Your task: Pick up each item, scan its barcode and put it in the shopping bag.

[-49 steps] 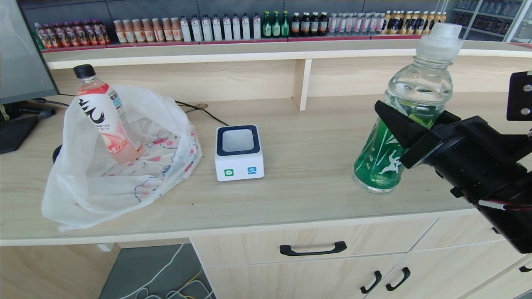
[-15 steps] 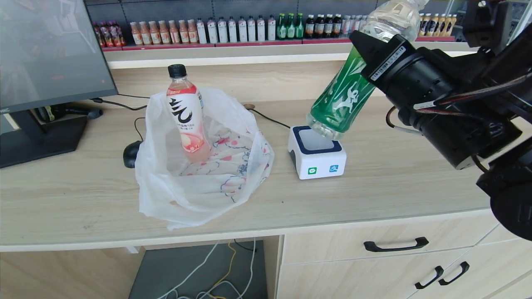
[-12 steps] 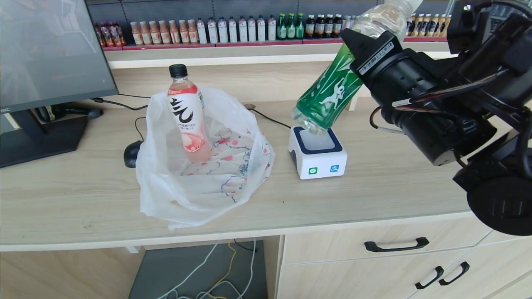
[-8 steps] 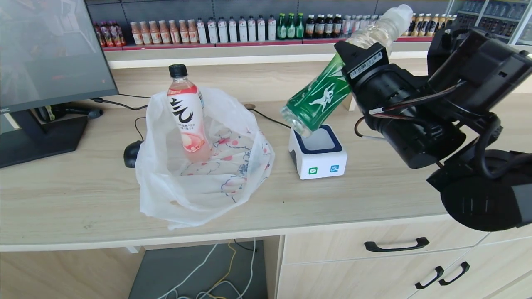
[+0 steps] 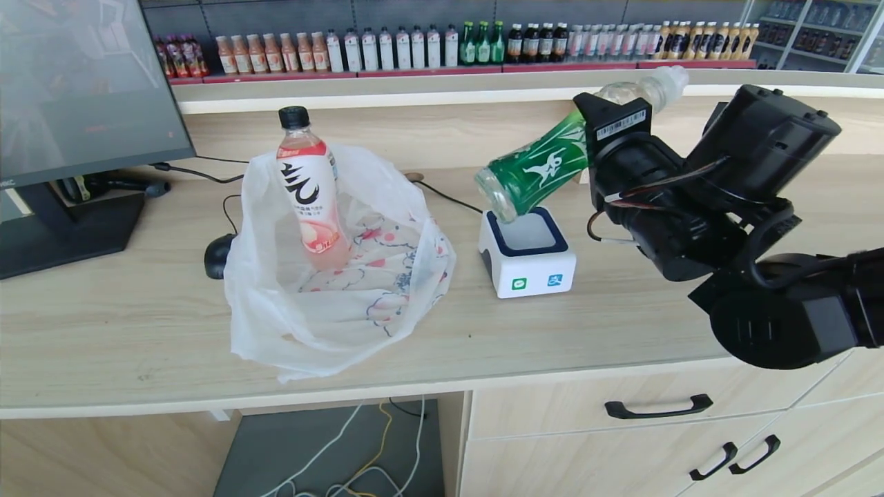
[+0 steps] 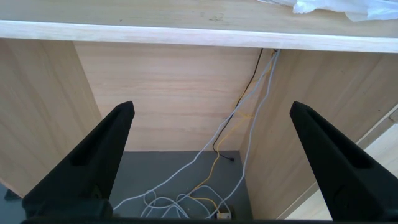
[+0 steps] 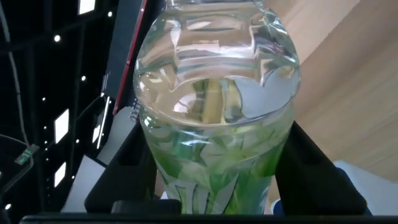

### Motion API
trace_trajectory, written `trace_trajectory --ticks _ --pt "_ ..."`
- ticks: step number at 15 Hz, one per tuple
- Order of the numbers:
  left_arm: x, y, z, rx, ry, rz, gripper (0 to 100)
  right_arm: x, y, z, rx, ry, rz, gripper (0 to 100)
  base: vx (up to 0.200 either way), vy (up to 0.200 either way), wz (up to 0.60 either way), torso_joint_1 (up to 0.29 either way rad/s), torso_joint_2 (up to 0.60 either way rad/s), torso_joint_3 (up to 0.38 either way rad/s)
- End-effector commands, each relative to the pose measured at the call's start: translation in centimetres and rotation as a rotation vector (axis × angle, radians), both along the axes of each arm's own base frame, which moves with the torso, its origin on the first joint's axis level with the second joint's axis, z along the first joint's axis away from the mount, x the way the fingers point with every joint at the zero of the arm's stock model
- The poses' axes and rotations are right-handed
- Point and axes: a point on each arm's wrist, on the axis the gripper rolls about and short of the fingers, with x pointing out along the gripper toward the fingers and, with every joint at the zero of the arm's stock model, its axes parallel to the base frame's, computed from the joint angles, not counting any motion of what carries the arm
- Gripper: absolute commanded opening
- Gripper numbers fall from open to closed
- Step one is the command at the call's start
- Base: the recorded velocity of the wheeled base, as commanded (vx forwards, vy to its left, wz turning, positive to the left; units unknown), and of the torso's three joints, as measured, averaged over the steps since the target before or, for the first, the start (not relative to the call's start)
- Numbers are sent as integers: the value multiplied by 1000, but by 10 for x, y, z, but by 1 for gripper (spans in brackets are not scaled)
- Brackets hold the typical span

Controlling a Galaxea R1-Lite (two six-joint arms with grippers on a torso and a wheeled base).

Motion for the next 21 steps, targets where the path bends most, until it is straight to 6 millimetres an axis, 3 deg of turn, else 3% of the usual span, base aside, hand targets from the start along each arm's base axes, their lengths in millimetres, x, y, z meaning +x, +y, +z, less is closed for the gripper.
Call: trace_trajectory --ticks 1,14,21 --pt "0 0 0 0 -1 1 100 6 -9 -7 7 21 -18 0 0 0 0 0 0 0" --pt "0 0 0 0 -1 -1 100 14 -11 -29 62 70 -8 0 0 0 0 0 0 0" --pt "0 0 0 0 -1 1 100 17 -13 -30 64 66 -16 0 0 0 0 0 0 0"
